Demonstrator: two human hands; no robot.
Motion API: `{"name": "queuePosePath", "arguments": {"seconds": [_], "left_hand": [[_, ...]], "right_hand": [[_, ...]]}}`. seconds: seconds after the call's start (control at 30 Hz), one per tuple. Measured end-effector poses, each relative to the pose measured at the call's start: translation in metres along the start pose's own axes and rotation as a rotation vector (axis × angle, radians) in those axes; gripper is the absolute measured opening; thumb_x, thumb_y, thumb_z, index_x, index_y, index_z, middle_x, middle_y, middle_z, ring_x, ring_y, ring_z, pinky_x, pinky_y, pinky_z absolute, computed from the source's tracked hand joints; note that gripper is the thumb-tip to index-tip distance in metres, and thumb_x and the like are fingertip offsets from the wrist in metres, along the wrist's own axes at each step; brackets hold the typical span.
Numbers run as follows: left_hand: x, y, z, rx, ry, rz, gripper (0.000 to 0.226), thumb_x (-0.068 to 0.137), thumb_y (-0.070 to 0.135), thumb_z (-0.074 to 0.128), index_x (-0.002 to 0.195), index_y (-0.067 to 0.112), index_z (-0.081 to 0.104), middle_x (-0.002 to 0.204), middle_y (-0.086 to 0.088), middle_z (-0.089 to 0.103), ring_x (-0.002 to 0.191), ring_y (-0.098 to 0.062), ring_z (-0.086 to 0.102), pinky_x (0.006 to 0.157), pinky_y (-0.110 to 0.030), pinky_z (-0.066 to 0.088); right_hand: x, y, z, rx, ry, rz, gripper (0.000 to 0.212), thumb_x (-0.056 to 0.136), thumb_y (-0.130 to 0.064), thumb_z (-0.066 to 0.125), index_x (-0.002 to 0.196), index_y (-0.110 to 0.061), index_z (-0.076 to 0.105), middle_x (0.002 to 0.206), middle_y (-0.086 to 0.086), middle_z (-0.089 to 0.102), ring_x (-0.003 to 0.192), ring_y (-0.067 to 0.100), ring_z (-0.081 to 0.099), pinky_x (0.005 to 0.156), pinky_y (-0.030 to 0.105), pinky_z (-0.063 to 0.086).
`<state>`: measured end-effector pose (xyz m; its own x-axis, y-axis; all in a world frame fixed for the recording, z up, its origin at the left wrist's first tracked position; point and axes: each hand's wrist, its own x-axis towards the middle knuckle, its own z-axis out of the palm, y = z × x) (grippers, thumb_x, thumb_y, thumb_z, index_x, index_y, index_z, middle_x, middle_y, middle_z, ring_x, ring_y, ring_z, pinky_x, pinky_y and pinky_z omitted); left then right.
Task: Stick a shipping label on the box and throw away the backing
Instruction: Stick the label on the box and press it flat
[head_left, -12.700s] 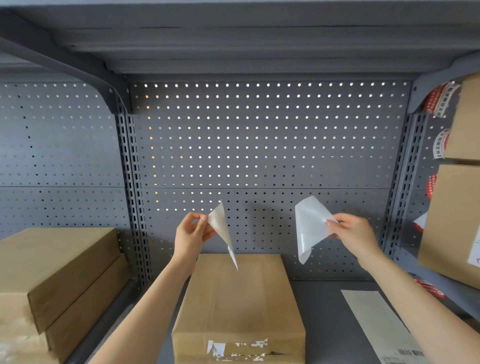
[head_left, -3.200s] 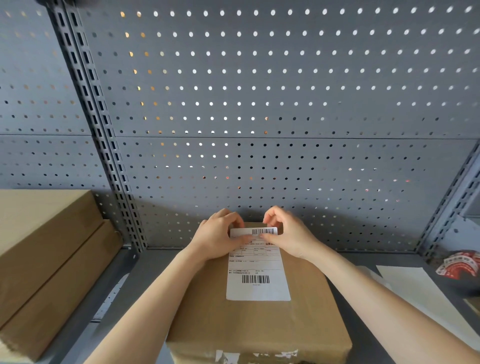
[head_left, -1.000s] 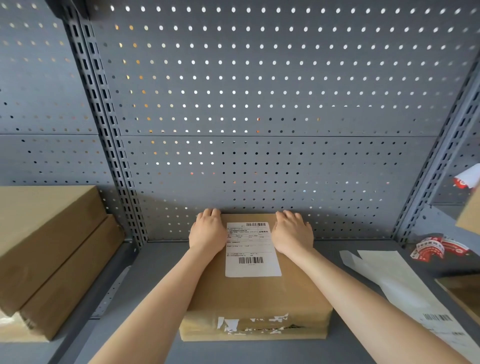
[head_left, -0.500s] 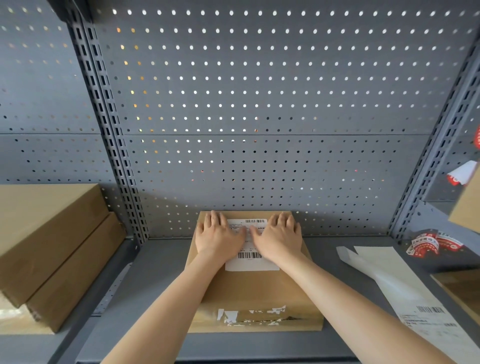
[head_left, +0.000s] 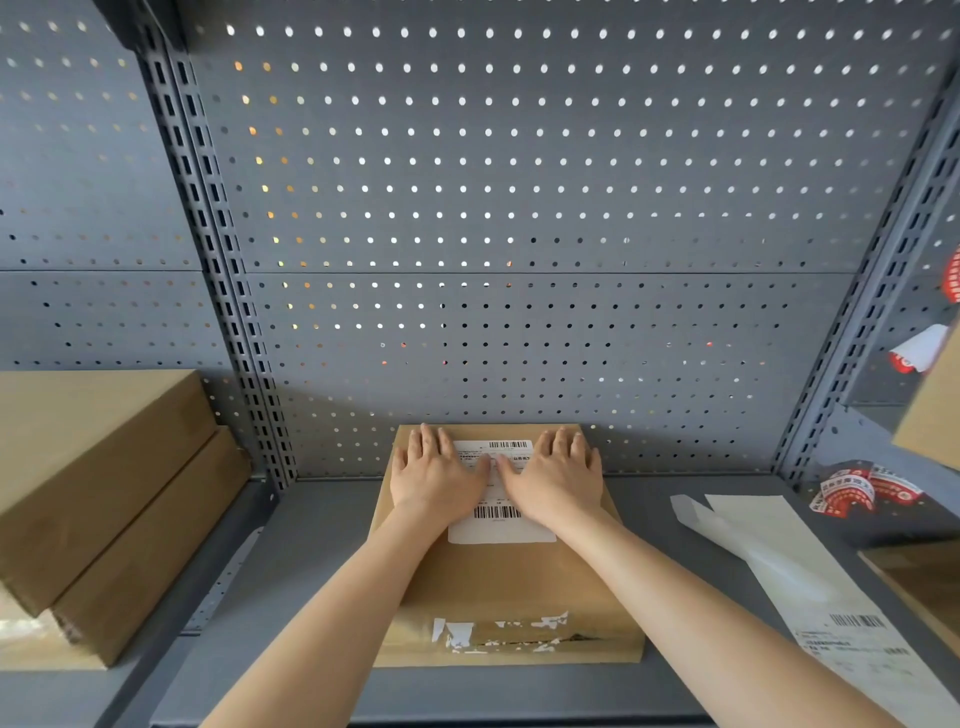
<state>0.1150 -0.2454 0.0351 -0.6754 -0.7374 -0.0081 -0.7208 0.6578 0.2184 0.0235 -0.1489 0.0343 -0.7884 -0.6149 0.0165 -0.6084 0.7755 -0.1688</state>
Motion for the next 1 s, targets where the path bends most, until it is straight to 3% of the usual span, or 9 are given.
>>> {"name": "queuePosePath", "arguments": {"seconds": [0.27, 0.47, 0.63, 0.73, 0.8, 1.0], "left_hand": [[0.005, -0.018, -0.001, -0.051, -0.031, 0.099, 0.063, 0.098, 0.047, 0.016, 0.151, 0.012, 0.008, 0.161, -0.006, -0.001, 0.148, -0.018, -0.004, 0.12, -0.04, 0.002], [0.005, -0.027, -0.005, -0.094, -0.031, 0.168, 0.051, 0.102, 0.032, 0.017, 0.149, 0.011, 0.015, 0.161, -0.007, 0.004, 0.148, -0.02, 0.001, 0.121, -0.038, 0.005], [0.005, -0.029, -0.007, -0.164, 0.02, 0.187, 0.046, 0.101, 0.023, 0.024, 0.144, 0.006, 0.029, 0.157, -0.007, 0.022, 0.147, -0.023, 0.013, 0.118, -0.039, 0.017], [0.002, -0.025, -0.007, -0.182, 0.033, 0.137, 0.045, 0.099, 0.031, 0.03, 0.135, 0.006, 0.039, 0.149, -0.008, 0.035, 0.141, -0.026, 0.027, 0.114, -0.042, 0.026], [-0.002, -0.02, -0.006, -0.155, 0.027, 0.1, 0.052, 0.096, 0.04, 0.031, 0.134, 0.006, 0.04, 0.148, -0.007, 0.036, 0.14, -0.023, 0.027, 0.114, -0.042, 0.025], [-0.017, -0.004, -0.003, -0.047, 0.017, 0.057, 0.078, 0.092, 0.058, 0.025, 0.15, 0.009, 0.01, 0.16, -0.009, 0.006, 0.148, -0.021, 0.002, 0.119, -0.038, 0.004]], "right_hand": [[0.0, 0.024, -0.002, 0.058, -0.042, -0.096, 0.058, 0.1, -0.04, 0.013, 0.152, -0.013, 0.008, 0.161, 0.004, 0.003, 0.148, 0.019, -0.003, 0.12, 0.046, 0.004], [-0.002, 0.031, -0.004, 0.099, -0.057, -0.135, 0.052, 0.102, -0.031, 0.011, 0.152, -0.014, 0.009, 0.161, 0.002, 0.001, 0.148, 0.018, -0.004, 0.12, 0.044, 0.007], [-0.004, 0.031, -0.007, 0.102, -0.046, -0.136, 0.051, 0.102, -0.028, 0.015, 0.151, -0.012, 0.013, 0.161, 0.004, 0.005, 0.149, 0.019, 0.0, 0.119, 0.043, 0.009], [-0.008, 0.025, -0.008, 0.065, -0.041, -0.093, 0.055, 0.101, -0.034, 0.016, 0.151, -0.01, 0.013, 0.161, 0.007, 0.006, 0.149, 0.021, 0.002, 0.12, 0.044, 0.005], [-0.012, 0.02, -0.009, 0.058, -0.057, -0.063, 0.061, 0.099, -0.041, 0.016, 0.151, -0.009, 0.011, 0.161, 0.01, 0.005, 0.148, 0.023, 0.001, 0.12, 0.045, 0.004], [-0.023, 0.007, -0.007, 0.018, -0.045, -0.025, 0.08, 0.093, -0.06, 0.018, 0.15, -0.004, 0.011, 0.159, 0.018, 0.006, 0.147, 0.031, 0.003, 0.12, 0.046, 0.004]]}}
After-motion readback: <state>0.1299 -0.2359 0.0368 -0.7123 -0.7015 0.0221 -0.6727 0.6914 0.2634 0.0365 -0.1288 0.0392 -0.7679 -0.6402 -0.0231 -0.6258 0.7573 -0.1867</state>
